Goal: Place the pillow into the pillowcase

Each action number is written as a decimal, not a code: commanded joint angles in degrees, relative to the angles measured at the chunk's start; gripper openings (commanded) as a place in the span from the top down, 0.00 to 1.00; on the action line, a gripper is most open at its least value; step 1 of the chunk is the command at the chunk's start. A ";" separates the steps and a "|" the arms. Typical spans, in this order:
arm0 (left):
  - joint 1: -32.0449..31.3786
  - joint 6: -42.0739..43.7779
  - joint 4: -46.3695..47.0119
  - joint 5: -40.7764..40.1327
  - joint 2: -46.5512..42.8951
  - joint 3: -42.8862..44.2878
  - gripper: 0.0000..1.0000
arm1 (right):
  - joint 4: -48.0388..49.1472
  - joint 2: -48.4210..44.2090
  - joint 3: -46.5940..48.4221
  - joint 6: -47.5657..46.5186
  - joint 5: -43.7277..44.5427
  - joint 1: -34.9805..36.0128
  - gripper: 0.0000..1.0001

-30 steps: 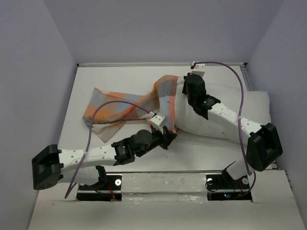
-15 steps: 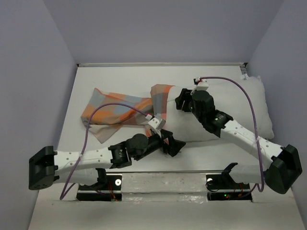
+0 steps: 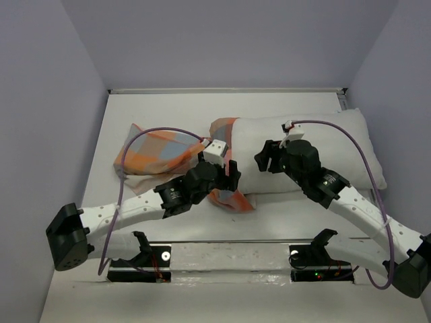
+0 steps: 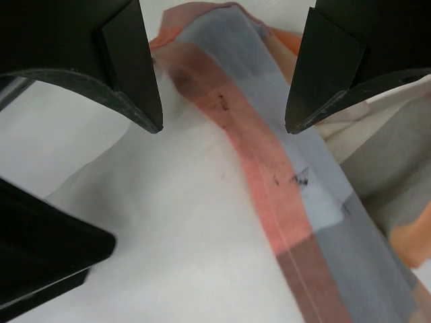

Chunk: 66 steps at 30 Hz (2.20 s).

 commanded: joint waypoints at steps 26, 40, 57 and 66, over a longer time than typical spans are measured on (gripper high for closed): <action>1.34 0.75 0.79 3.92 -0.47 1.08 1.00 | 3.36 3.67 -6.58 -0.50 -1.92 0.28 1.00; 1.34 4.61 -4.66 2.42 7.95 5.82 0.21 | 4.15 2.09 -8.25 -0.85 -4.57 0.28 1.00; -5.60 3.82 -5.19 7.77 5.06 11.18 1.00 | 8.18 2.52 -5.80 2.22 -9.92 1.33 1.00; -16.07 3.30 1.04 14.55 8.94 19.19 1.00 | 12.32 4.73 1.85 6.26 -2.04 4.77 1.00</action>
